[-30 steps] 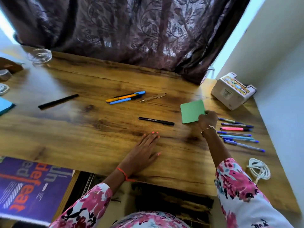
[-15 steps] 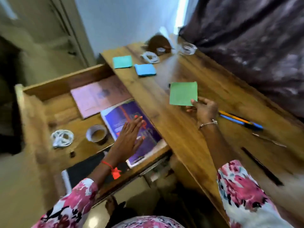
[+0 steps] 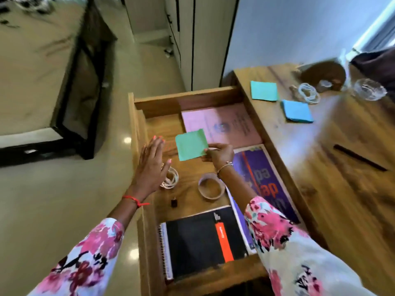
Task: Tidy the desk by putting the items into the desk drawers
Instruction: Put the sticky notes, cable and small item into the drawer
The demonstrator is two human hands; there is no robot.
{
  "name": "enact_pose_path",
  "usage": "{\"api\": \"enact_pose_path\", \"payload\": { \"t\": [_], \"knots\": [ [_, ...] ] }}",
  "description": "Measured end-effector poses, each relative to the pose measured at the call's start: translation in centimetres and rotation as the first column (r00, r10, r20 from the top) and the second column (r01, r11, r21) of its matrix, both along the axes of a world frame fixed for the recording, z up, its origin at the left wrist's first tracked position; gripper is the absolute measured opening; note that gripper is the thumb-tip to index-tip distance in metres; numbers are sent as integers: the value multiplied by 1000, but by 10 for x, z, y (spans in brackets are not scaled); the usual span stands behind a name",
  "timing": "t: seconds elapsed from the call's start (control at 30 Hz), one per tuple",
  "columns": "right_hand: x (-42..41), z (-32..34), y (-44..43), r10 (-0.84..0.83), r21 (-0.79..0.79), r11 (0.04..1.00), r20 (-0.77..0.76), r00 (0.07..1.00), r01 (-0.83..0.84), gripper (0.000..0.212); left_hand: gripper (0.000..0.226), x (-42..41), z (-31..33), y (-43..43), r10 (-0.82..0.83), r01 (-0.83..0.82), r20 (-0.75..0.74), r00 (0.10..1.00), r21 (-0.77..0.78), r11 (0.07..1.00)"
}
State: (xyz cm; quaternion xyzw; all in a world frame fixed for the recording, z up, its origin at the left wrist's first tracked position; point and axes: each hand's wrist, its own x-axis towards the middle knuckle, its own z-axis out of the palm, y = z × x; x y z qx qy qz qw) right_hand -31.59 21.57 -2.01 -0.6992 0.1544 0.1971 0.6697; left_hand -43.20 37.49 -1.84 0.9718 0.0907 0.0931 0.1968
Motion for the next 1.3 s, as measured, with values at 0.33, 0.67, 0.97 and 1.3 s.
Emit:
{"api": "enact_pose_path", "payload": {
  "t": [0.33,0.67,0.97,1.3],
  "knots": [
    [11,-58,80,33,-157,987,-84,996,-46,20,54,-13,-32,37,27,-29,-51,998,-45,999],
    [10,-70,96,111,-359,926,-26,993,-113,20,56,-11,-34,34,43,-42,-56,998,23,999],
    [7,-64,87,372,-531,801,82,925,-275,33,56,-10,-31,31,48,-36,-122,991,95,995],
    [9,-82,102,887,-869,277,68,456,-410,35,57,-10,-28,29,49,-32,-132,990,126,992]
  ]
}}
